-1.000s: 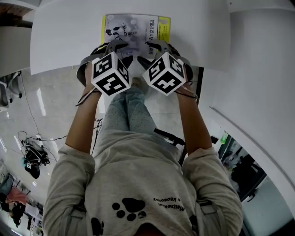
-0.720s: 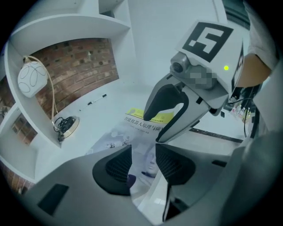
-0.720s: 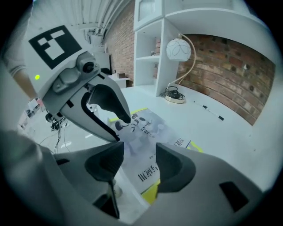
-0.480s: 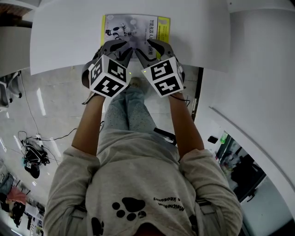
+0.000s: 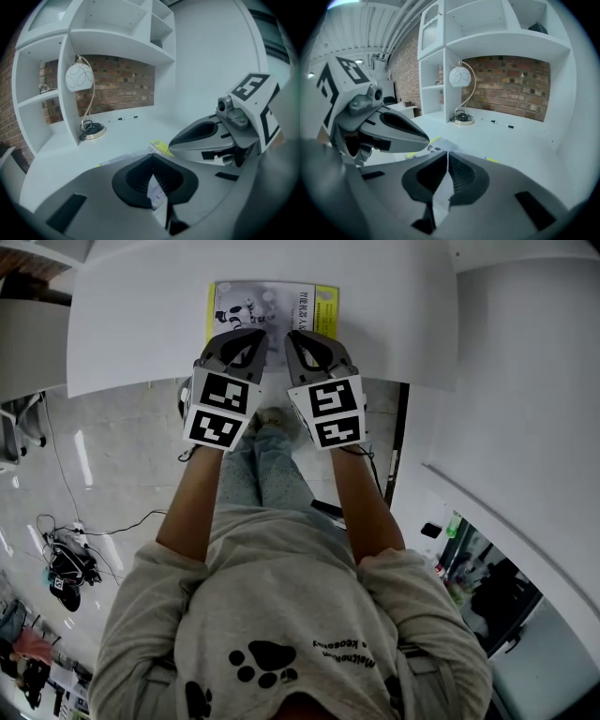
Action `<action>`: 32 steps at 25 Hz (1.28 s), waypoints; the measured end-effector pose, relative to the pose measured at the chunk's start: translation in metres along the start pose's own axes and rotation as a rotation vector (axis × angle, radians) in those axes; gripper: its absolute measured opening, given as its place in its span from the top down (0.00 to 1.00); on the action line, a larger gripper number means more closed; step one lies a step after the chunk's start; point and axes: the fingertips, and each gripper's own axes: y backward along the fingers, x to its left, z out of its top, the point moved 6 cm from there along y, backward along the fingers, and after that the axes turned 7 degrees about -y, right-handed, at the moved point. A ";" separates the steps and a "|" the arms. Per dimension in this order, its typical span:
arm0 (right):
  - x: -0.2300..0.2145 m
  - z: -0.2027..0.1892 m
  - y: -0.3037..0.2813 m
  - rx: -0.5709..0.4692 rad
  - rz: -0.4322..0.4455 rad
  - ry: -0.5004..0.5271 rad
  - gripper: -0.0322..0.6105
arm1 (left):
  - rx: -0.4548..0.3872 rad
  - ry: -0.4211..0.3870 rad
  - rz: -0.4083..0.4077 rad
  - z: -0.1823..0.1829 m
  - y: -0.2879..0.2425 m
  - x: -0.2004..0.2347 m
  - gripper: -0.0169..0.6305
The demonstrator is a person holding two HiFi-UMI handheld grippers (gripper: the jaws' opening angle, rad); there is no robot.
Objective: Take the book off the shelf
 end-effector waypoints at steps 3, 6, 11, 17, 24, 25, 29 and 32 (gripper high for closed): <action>-0.003 0.007 0.009 -0.045 -0.021 -0.042 0.92 | -0.042 0.039 0.031 0.008 0.008 0.002 0.96; -0.001 0.016 0.019 -0.080 -0.036 -0.058 0.92 | -0.079 0.060 0.065 0.017 0.019 0.002 0.96; 0.005 0.037 0.039 -0.138 -0.077 -0.002 0.92 | -0.143 0.063 0.116 0.039 0.040 0.004 0.96; 0.013 0.066 0.067 -0.232 -0.109 0.007 0.92 | -0.219 0.071 0.176 0.063 0.071 0.006 0.96; 0.026 0.101 0.114 -0.363 -0.137 0.010 0.92 | -0.327 0.053 0.215 0.097 0.111 -0.008 0.96; 0.029 0.105 0.121 -0.380 -0.140 0.013 0.92 | -0.345 0.053 0.216 0.102 0.117 -0.010 0.96; 0.043 0.118 0.146 -0.434 -0.147 0.023 0.92 | -0.404 0.029 0.235 0.119 0.143 -0.017 0.96; 0.051 0.125 0.162 -0.470 -0.153 0.033 0.92 | -0.444 0.014 0.247 0.128 0.161 -0.023 0.96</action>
